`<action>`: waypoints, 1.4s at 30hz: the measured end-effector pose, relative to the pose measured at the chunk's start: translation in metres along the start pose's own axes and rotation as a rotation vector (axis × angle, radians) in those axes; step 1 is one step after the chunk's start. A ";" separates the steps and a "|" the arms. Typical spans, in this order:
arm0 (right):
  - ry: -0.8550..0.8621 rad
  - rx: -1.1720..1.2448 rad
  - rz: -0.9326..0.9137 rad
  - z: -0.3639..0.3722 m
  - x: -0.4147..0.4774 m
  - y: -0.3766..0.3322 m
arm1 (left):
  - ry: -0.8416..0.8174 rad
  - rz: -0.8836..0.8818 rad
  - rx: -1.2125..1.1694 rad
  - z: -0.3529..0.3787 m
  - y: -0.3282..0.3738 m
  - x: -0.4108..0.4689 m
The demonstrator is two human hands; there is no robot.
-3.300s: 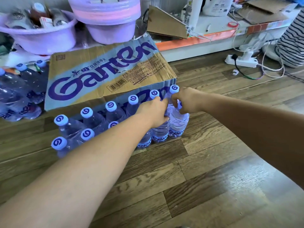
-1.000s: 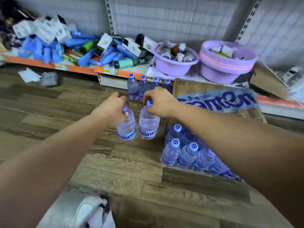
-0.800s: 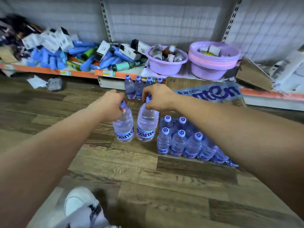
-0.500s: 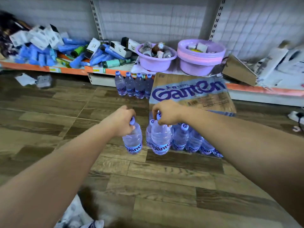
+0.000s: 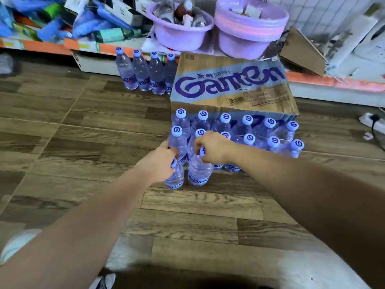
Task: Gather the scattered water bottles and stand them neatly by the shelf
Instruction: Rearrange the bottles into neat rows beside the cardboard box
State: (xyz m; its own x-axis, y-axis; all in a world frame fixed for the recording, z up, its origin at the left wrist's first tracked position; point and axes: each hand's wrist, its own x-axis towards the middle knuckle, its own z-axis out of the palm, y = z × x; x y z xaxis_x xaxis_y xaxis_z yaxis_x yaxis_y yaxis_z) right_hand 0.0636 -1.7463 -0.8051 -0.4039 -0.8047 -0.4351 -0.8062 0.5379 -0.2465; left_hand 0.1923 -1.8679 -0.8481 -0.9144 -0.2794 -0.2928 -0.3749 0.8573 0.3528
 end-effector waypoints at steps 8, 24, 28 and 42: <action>-0.019 0.018 0.039 0.009 0.012 0.001 | 0.011 -0.066 -0.020 0.004 0.003 0.016; -0.042 -0.082 0.123 0.018 0.010 0.002 | -0.129 -0.015 0.128 -0.019 0.008 0.031; 0.136 -0.123 0.172 -0.004 0.014 -0.011 | -0.068 -0.029 0.216 -0.064 -0.014 0.030; 0.312 0.062 0.125 -0.080 0.159 -0.057 | 0.136 -0.078 0.245 -0.175 -0.150 0.117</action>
State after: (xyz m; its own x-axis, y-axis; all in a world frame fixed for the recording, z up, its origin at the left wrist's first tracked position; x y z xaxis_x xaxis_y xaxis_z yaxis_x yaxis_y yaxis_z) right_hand 0.0106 -1.9253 -0.7911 -0.6183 -0.7647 -0.1816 -0.7182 0.6435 -0.2648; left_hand 0.1149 -2.1053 -0.7795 -0.9024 -0.3902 -0.1830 -0.4125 0.9050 0.1038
